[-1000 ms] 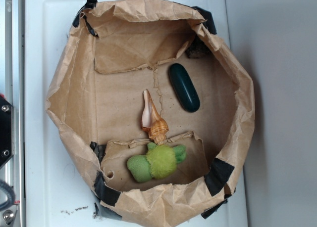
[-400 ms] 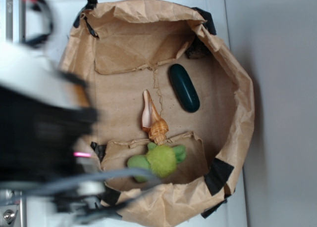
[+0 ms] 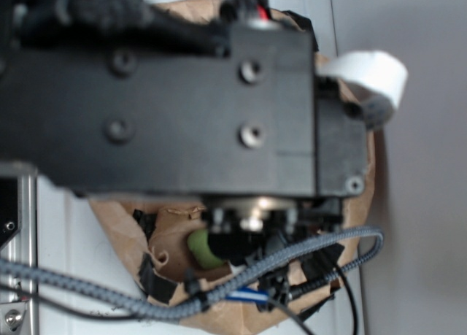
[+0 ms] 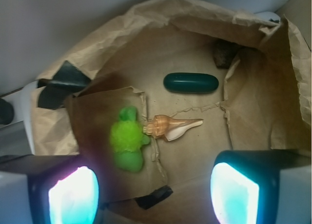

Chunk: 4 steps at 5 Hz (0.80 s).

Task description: Grab the green animal.

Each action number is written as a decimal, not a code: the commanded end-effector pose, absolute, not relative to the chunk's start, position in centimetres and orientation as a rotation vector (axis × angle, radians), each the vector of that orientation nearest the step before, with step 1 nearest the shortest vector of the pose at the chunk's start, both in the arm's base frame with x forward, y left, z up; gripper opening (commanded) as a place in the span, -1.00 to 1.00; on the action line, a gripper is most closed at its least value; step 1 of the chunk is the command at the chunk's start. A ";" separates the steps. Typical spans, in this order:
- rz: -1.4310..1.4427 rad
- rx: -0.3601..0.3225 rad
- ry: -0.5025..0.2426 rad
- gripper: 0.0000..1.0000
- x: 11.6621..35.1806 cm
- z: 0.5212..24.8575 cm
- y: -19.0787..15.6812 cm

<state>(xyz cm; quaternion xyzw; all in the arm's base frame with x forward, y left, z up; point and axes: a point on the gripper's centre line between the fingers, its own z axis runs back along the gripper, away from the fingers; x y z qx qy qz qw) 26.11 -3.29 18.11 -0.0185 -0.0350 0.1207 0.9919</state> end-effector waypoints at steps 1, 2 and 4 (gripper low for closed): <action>0.246 0.009 -0.167 1.00 27.2 14.7 -2.0; 0.244 0.053 -0.178 1.00 26.7 10.6 -0.9; 0.178 -0.014 -0.166 1.00 26.0 8.0 -1.9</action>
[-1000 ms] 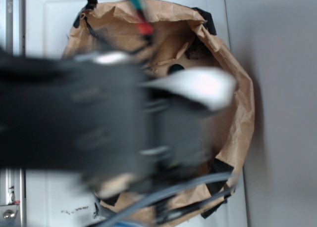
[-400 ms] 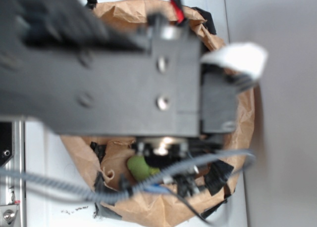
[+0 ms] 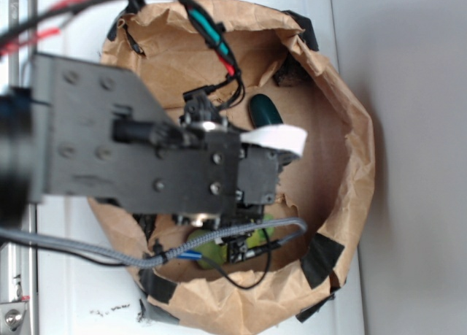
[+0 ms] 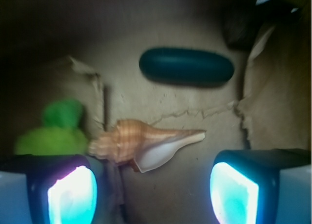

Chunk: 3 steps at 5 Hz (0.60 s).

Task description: Grab the green animal.

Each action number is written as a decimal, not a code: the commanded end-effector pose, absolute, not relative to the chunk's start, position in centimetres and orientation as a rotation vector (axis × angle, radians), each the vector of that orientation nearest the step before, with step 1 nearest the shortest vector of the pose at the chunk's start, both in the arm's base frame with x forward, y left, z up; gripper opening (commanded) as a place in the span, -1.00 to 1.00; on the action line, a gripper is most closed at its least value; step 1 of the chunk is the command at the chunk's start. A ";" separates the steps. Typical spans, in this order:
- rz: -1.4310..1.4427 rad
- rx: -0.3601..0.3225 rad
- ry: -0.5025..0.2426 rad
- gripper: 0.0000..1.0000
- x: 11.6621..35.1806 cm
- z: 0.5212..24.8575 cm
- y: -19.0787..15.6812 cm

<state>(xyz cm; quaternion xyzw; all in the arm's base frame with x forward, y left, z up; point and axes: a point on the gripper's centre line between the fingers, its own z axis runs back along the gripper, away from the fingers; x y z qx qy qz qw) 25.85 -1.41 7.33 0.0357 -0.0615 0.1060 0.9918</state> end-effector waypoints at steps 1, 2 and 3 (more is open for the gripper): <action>0.193 -0.158 -0.200 1.00 26.8 10.1 -2.9; 0.184 -0.211 -0.197 1.00 26.9 9.8 -3.9; 0.149 -0.217 -0.174 1.00 26.6 6.5 -5.4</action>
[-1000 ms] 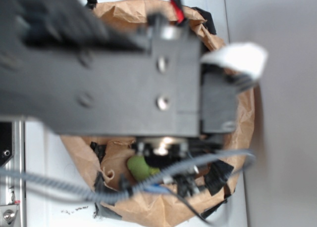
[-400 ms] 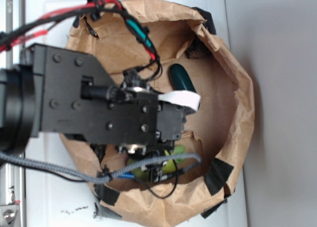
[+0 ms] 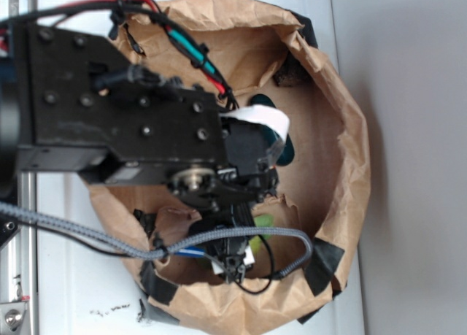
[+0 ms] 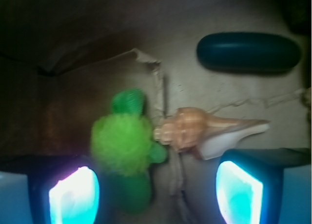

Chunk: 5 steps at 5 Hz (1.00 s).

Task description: Grab the green animal.

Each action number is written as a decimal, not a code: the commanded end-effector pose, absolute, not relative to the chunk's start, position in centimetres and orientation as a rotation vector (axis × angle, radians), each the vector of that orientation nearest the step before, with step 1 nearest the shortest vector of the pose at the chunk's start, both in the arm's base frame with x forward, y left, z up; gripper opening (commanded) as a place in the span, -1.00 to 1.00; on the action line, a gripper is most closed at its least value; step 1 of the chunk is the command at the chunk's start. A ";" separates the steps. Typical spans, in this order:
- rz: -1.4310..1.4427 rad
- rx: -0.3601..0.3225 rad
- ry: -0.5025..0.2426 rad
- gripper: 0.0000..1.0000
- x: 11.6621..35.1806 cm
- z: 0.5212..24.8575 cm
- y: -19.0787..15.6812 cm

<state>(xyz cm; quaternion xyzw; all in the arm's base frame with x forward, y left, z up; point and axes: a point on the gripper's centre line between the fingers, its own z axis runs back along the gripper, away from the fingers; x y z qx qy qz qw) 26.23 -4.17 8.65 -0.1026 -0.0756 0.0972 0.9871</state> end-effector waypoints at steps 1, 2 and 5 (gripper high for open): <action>0.123 -0.185 -0.162 1.00 26.3 4.0 -6.6; 0.132 -0.147 -0.130 1.00 26.5 2.0 -6.6; 0.300 -0.222 -0.170 -1.00 27.7 8.8 -2.7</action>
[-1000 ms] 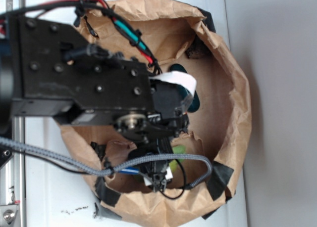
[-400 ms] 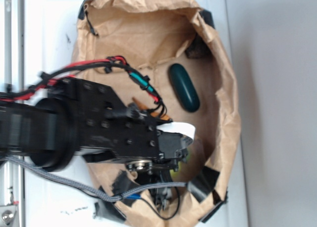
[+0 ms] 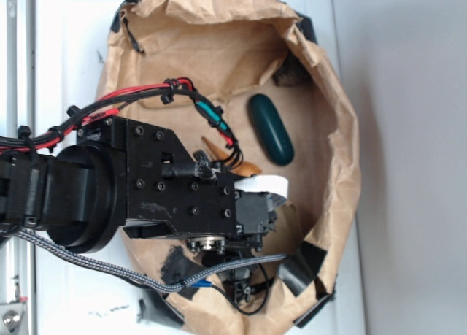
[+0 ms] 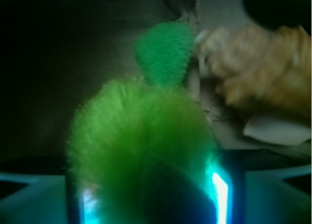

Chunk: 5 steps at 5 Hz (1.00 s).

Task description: Grab the green animal.

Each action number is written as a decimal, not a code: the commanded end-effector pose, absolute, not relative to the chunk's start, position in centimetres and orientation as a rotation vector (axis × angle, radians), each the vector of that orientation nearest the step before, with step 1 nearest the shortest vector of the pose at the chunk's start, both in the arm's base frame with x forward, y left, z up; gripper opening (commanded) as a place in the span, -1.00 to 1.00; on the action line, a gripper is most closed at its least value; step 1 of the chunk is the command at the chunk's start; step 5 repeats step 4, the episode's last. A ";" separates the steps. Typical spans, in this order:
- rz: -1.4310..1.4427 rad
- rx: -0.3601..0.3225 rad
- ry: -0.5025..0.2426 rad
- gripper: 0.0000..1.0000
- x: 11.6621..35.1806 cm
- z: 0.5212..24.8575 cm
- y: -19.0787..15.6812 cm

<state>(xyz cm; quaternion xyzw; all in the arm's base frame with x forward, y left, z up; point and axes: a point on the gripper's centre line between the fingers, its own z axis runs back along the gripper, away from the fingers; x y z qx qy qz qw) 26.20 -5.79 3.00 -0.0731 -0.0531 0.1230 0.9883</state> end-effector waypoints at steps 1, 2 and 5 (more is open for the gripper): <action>0.381 -0.297 -0.189 -1.00 27.6 13.6 2.1; 0.435 -0.331 -0.231 -1.00 26.6 16.5 4.6; 0.373 -0.190 -0.294 -1.00 24.3 17.7 3.9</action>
